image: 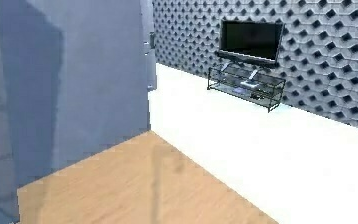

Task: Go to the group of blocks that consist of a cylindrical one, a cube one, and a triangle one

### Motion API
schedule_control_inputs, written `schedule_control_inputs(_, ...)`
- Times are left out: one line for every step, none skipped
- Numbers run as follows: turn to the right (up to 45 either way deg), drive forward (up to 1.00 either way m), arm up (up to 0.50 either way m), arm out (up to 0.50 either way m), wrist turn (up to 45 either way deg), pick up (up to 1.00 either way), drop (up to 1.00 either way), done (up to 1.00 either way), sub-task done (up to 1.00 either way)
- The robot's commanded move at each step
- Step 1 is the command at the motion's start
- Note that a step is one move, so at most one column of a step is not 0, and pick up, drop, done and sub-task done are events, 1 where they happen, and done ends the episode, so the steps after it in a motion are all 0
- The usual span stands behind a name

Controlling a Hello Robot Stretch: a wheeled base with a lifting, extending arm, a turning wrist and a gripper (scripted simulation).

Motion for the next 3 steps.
schedule_control_inputs(3.0, 0.0, 0.0, 0.0, 0.0, 0.0, 0.0, 0.0, 0.0)
schedule_control_inputs(0.0, 1.0, 0.0, 0.0, 0.0, 0.0, 0.0, 0.0, 0.0)
schedule_control_inputs(3.0, 0.0, 0.0, 0.0, 0.0, 0.0, 0.0, 0.0, 0.0)
